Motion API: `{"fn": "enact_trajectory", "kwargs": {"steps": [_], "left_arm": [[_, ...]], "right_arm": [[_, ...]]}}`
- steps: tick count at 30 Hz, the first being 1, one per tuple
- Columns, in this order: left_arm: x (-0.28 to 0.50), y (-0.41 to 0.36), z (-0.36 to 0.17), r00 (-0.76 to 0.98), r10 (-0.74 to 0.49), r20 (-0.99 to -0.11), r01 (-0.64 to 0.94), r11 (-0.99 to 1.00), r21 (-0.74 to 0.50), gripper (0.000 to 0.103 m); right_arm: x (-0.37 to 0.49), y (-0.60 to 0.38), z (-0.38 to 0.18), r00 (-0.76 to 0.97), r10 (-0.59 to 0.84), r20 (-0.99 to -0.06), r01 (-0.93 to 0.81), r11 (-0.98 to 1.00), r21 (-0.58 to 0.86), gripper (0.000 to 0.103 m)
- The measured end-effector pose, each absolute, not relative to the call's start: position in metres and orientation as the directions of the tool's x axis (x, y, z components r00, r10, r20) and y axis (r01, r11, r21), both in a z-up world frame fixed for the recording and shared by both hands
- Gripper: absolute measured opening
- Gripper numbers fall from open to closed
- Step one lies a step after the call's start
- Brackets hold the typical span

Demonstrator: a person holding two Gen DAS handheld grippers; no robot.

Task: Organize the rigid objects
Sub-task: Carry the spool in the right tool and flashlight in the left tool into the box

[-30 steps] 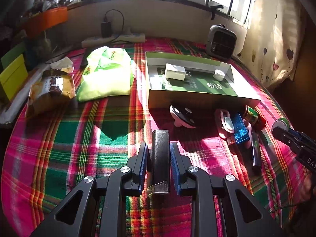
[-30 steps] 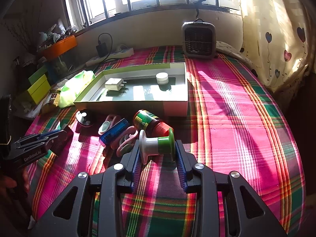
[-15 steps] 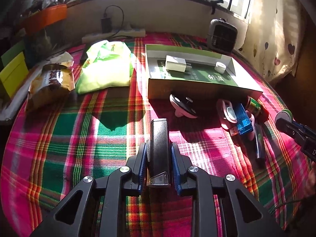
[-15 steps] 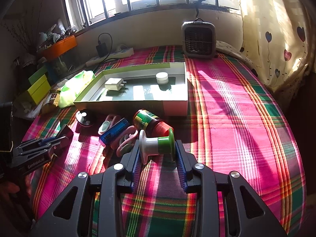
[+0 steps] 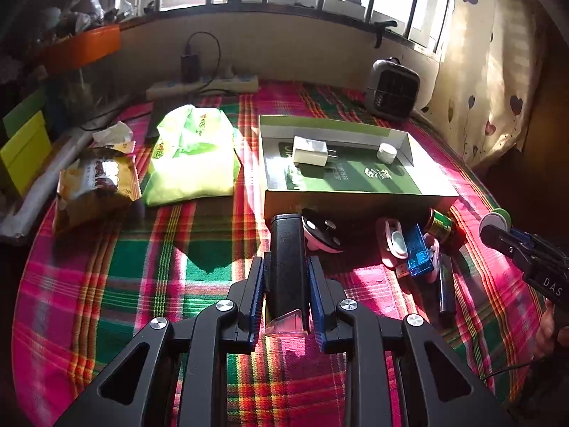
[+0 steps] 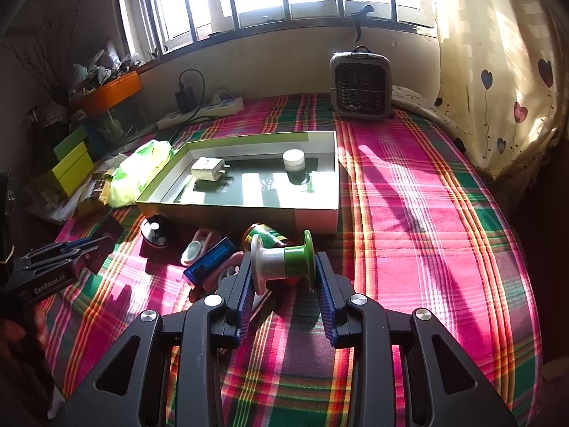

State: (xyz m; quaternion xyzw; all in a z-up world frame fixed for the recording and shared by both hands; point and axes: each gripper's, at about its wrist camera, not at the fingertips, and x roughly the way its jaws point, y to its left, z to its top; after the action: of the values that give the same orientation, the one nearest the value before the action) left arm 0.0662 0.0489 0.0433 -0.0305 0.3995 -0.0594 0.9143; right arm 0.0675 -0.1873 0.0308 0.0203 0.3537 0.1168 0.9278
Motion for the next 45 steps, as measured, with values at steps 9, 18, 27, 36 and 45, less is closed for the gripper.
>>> {"fn": "enact_trajectory", "kwargs": {"steps": [9, 18, 27, 36, 45], "left_arm": [[0.097, 0.041, 0.065, 0.688, -0.175, -0.705, 0.129, 0.985, -0.119, 0.022], [0.132, 0.029, 0.066, 0.672, -0.206, -0.711, 0.158, 0.978, -0.134, 0.022], [0.164, 0.022, 0.055, 0.648, -0.218, -0.730, 0.156, 0.976, -0.153, 0.022], [0.186, 0.014, 0.043, 0.621, -0.223, -0.751, 0.161, 0.975, -0.156, 0.022], [0.197, 0.012, 0.032, 0.603, -0.210, -0.769, 0.154, 0.977, -0.146, 0.022]], "right_arm": [[0.099, -0.182, 0.050, 0.729, 0.243, -0.639, -0.239, 0.966, 0.095, 0.034], [0.147, -0.164, 0.060, 0.720, 0.269, -0.640, -0.299, 0.952, 0.064, 0.034], [0.200, -0.141, 0.049, 0.659, 0.308, -0.686, -0.359, 0.931, 0.073, 0.034], [0.239, -0.124, 0.028, 0.603, 0.287, -0.744, -0.380, 0.924, 0.048, 0.034], [0.257, -0.112, 0.013, 0.564, 0.279, -0.777, -0.409, 0.912, 0.031, 0.034]]}}
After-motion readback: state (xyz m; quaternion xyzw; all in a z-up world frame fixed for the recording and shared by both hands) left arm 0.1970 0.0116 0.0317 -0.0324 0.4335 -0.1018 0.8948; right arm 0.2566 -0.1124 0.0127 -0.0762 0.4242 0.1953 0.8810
